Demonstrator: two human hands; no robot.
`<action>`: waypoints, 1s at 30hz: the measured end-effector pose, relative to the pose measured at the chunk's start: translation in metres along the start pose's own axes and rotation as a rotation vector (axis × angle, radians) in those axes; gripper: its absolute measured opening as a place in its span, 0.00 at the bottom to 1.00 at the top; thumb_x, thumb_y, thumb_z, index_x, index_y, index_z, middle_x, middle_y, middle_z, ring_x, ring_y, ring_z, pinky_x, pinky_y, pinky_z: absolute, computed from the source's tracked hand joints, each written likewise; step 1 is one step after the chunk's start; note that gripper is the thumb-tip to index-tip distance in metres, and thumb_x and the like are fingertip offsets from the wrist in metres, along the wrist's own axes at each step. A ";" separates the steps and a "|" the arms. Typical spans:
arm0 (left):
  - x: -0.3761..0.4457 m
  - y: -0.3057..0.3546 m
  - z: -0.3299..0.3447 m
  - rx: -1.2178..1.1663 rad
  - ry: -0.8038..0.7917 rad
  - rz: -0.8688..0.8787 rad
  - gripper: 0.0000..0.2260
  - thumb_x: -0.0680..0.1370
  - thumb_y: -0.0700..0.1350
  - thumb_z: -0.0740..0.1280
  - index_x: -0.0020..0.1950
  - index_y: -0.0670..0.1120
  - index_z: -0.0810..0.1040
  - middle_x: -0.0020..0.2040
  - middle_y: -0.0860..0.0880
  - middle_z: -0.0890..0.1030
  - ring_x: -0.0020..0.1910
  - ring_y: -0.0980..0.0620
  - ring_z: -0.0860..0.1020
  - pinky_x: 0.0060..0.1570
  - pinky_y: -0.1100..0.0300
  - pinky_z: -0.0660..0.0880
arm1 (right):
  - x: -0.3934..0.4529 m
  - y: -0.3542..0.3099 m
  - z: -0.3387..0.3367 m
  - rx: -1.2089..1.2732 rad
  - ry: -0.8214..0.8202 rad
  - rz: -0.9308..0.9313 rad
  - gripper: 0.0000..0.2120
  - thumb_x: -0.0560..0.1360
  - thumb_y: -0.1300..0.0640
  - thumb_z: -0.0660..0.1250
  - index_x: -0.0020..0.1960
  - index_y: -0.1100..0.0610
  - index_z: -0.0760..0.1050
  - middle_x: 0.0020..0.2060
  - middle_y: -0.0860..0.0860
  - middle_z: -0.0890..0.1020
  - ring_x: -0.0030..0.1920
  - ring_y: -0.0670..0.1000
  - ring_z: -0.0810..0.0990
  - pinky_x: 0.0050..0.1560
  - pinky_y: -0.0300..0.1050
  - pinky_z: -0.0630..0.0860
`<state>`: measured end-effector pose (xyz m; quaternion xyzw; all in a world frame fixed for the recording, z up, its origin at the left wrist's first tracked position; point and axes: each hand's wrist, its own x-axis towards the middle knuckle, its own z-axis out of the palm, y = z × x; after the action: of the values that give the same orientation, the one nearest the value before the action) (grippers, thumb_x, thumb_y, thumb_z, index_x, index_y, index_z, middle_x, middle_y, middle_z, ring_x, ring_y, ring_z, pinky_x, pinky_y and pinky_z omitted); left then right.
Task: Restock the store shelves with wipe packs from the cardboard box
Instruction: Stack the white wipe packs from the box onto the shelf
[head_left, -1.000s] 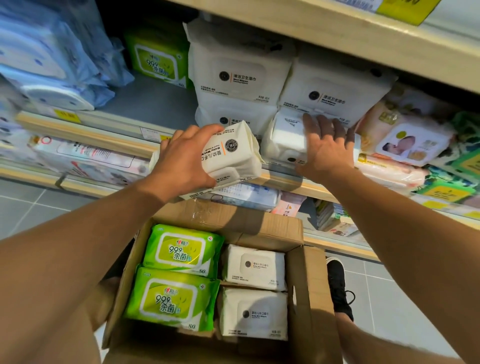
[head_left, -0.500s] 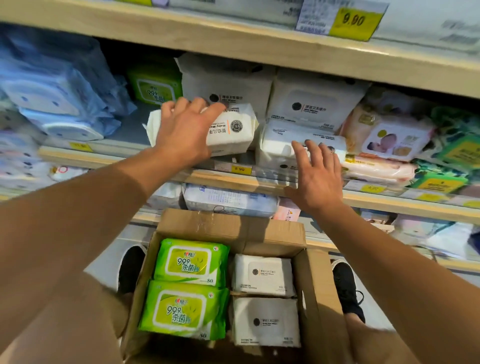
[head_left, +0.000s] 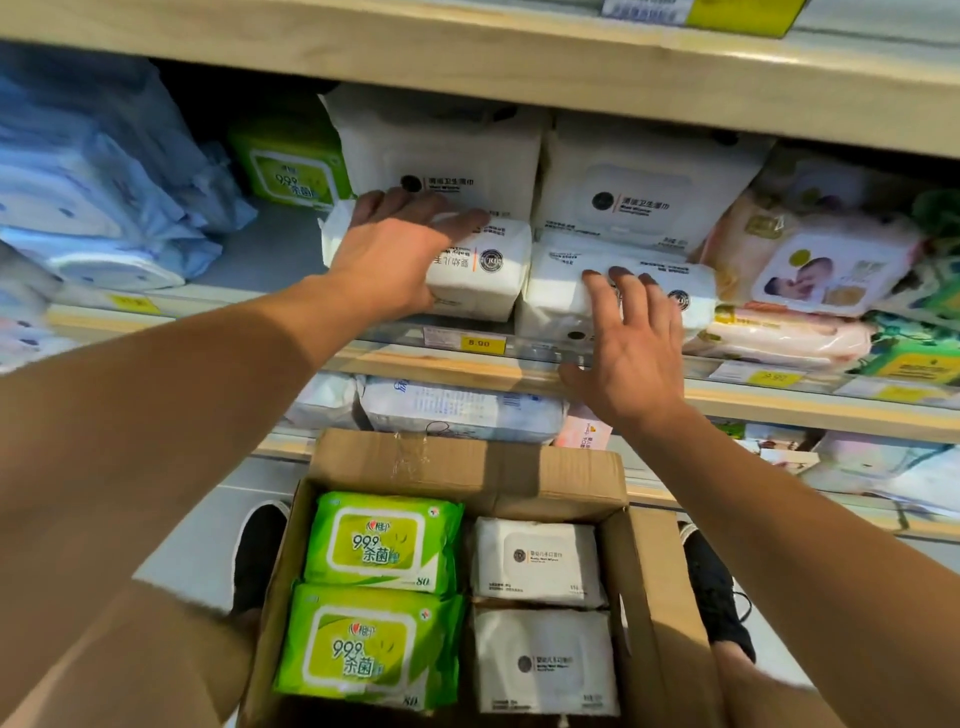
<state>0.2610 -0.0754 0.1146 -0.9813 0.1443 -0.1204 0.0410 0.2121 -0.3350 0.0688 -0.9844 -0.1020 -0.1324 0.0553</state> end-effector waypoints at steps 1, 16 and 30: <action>-0.001 0.004 0.001 -0.027 -0.032 -0.020 0.42 0.66 0.51 0.76 0.74 0.62 0.57 0.71 0.49 0.67 0.68 0.41 0.65 0.67 0.46 0.58 | 0.000 0.000 0.000 0.006 0.000 0.004 0.45 0.65 0.46 0.74 0.75 0.50 0.55 0.73 0.55 0.61 0.73 0.61 0.57 0.74 0.60 0.52; -0.016 0.027 0.004 -0.104 -0.089 -0.070 0.35 0.71 0.57 0.71 0.75 0.56 0.60 0.73 0.46 0.66 0.71 0.41 0.63 0.72 0.43 0.55 | -0.025 -0.014 -0.020 0.044 -0.027 -0.017 0.43 0.69 0.45 0.74 0.76 0.50 0.54 0.75 0.55 0.58 0.76 0.60 0.52 0.76 0.58 0.49; -0.194 0.120 0.031 -0.484 -0.193 -0.076 0.30 0.68 0.54 0.66 0.69 0.46 0.72 0.65 0.43 0.76 0.62 0.39 0.74 0.63 0.47 0.70 | -0.170 -0.031 0.008 0.084 -0.339 -0.017 0.39 0.71 0.44 0.68 0.76 0.51 0.54 0.75 0.53 0.57 0.75 0.58 0.53 0.74 0.56 0.54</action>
<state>0.0562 -0.1317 0.0269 -0.9742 0.1274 0.0103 -0.1861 0.0472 -0.3353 0.0179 -0.9885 -0.1236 0.0393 0.0775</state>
